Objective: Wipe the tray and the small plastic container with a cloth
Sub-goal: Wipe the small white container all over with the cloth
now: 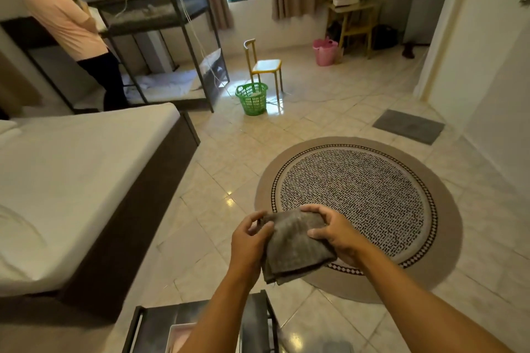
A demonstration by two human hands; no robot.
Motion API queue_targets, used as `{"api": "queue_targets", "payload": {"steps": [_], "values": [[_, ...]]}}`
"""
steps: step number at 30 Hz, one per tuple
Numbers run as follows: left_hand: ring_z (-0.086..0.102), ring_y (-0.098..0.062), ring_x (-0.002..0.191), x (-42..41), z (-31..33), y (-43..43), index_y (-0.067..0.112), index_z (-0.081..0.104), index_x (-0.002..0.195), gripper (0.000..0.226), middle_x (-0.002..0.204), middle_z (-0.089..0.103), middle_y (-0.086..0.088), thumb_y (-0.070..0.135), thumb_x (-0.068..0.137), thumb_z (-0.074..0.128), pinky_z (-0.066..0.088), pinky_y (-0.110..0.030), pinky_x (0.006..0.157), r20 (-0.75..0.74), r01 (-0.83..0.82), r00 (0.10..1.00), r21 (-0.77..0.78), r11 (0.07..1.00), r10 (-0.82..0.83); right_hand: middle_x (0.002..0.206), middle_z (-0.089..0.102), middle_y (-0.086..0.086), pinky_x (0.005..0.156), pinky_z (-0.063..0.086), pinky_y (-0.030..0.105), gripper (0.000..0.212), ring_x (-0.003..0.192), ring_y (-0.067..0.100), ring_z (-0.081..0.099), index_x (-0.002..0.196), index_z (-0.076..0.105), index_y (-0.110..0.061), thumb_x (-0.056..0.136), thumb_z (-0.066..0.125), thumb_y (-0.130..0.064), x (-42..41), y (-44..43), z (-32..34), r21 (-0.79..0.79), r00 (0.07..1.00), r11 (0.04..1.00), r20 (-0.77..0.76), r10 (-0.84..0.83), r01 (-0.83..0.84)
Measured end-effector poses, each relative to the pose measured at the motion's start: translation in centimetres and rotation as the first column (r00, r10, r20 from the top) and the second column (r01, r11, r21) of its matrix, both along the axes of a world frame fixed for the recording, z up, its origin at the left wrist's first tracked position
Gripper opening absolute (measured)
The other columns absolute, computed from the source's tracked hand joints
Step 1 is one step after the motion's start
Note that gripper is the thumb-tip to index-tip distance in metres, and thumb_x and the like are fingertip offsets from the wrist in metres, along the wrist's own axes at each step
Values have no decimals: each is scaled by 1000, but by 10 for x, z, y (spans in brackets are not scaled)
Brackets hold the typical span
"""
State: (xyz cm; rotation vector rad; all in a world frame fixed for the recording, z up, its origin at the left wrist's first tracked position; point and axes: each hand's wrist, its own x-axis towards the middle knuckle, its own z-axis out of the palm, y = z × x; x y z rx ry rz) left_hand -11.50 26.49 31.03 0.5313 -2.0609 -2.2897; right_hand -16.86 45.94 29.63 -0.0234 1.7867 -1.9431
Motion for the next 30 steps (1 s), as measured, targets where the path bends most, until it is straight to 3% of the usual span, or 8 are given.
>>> {"api": "queue_targets", "payload": {"steps": [2,4,8,10,13,16,24,30], "values": [[65,-32,110,3,-3,14,36,47,140,66,124,57,0,14,85,76,61,-45,81,13,85,996,67,994,-86,123,56,18,76,58,50,54,99,35,63,118,65,-20,80,58,17,-1,11,2,-1,1000,1000,-5,-28,28],[63,-33,115,7,-14,24,41,39,145,78,130,53,2,6,85,74,60,-50,83,21,162,986,86,983,-165,124,59,21,77,59,49,56,97,32,65,116,65,-20,78,58,20,0,22,0,-3,999,999,-26,-37,37],[59,-27,120,8,-30,35,40,76,105,44,129,62,-3,0,93,60,56,-47,94,90,251,967,-183,951,-238,124,63,15,82,61,45,55,100,25,67,115,65,-19,77,62,20,9,44,-13,103,998,994,-30,46,-43],[58,-24,121,12,-36,39,41,76,99,39,129,63,-2,6,94,60,54,-45,97,141,291,955,-281,915,-261,127,56,8,78,62,44,59,107,29,63,121,63,-22,76,65,16,16,52,-23,181,993,976,7,122,-121],[53,-23,124,21,-55,37,29,61,131,44,143,51,-5,8,92,64,54,-45,98,202,364,927,-273,890,-317,130,48,10,70,61,37,68,110,34,58,128,57,-27,74,66,14,29,57,-38,265,980,944,93,177,-195],[48,-23,129,32,-77,32,23,41,149,69,149,41,-5,5,88,67,51,-43,102,259,482,869,-252,839,-421,131,49,9,82,61,49,68,114,32,57,128,59,-25,73,68,13,42,57,-55,298,980,937,129,152,-185],[36,-24,138,54,-149,36,22,12,158,101,156,27,-5,3,80,75,39,-37,110,391,670,740,-352,653,-548,132,42,8,66,60,30,85,107,28,56,141,45,-30,73,68,15,76,59,-117,465,954,839,223,198,-283],[37,-25,137,66,-230,50,23,4,158,107,154,28,-6,6,80,75,45,-37,107,459,686,722,-384,618,-517,128,45,5,60,57,25,91,82,14,56,144,39,-29,71,67,19,88,70,-212,513,941,792,246,233,-331]]}}
